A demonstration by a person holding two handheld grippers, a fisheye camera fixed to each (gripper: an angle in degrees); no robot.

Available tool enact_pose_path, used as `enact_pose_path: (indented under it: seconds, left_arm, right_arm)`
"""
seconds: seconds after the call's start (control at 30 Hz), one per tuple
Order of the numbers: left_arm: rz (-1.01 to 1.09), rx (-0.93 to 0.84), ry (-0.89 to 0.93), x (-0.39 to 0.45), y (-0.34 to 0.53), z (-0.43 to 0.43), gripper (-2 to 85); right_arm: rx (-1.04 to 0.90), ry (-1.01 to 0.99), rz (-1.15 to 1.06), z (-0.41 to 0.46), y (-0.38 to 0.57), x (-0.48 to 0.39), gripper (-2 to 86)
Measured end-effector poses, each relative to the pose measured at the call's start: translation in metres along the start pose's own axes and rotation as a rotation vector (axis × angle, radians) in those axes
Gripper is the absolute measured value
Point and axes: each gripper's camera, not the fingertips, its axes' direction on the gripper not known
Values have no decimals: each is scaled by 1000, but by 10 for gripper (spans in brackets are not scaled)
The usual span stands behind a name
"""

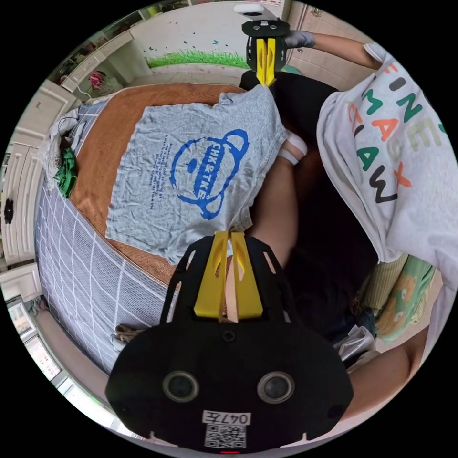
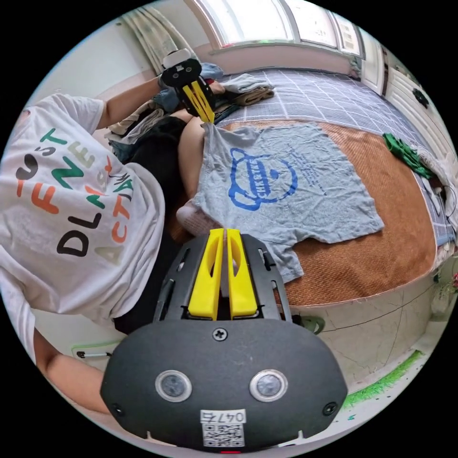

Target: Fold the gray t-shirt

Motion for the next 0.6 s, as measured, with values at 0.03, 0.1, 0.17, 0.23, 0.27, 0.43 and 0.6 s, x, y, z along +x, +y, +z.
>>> enact_pose_path:
  seconds: [0.03, 0.1, 0.17, 0.23, 0.27, 0.43, 0.6]
  left_arm:
    - [-25, 13, -6, -9, -11, 3, -9]
    - [-75, 40, -32, -29, -28, 4, -9]
    - [-122, 65, -52, -55, -45, 5, -9]
    - [-181, 95, -60, -95, -74, 6, -9]
    - [-200, 101, -60, -107, -82, 7, -9]
    - [-315, 95, -13, -207, -167, 45, -9]
    - [-343, -7, 79, -254, -238, 113, -7]
  right_arm:
    - [8, 13, 13, -2, -1, 6, -7]
    - [43, 82, 79, -13, -7, 34, -7]
    - [63, 112, 138, -21, -12, 61, -8]
    - [82, 131, 180, -27, -19, 88, -8]
    - [88, 143, 206, -28, -24, 107, -8]
    - [75, 177, 309, -7, -37, 189, -8]
    - [77, 111, 417, 35, -35, 257, -7]
